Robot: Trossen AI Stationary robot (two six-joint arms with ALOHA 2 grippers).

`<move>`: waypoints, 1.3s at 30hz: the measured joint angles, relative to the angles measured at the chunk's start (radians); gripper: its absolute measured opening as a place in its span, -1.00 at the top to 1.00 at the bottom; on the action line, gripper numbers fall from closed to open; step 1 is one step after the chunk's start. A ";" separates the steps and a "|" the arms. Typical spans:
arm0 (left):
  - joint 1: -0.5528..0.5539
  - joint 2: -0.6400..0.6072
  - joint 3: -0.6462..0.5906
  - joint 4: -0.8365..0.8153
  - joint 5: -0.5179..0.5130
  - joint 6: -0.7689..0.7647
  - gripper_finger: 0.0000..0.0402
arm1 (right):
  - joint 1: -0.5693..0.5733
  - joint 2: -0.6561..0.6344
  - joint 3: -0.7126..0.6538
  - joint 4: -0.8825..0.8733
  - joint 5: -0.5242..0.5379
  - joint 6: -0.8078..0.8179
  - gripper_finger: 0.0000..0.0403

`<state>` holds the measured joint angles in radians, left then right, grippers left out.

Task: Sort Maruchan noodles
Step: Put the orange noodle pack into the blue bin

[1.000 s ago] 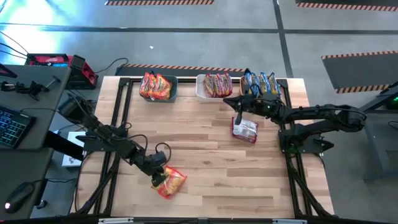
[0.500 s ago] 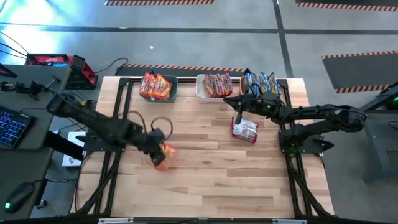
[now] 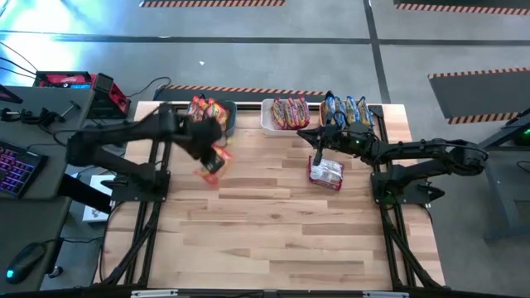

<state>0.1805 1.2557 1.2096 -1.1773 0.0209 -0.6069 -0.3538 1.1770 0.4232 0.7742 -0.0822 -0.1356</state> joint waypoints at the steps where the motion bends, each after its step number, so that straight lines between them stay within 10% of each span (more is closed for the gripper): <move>1: 0.036 0.013 0.020 -0.021 -0.002 0.035 1.00 | 0.000 0.000 0.000 0.001 0.000 -0.001 0.98; 19: 0.560 0.447 0.451 -0.114 -0.078 0.477 1.00 | 0.000 0.000 0.000 0.010 0.007 -0.002 0.98; 39: 0.556 0.745 0.605 -0.109 -0.231 0.420 1.00 | 0.000 0.000 0.000 -0.045 0.007 0.016 0.98</move>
<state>0.7361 2.0006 1.8149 -1.2864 -0.2105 -0.1871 -0.3534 1.1770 0.4236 0.7292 -0.0750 -0.1193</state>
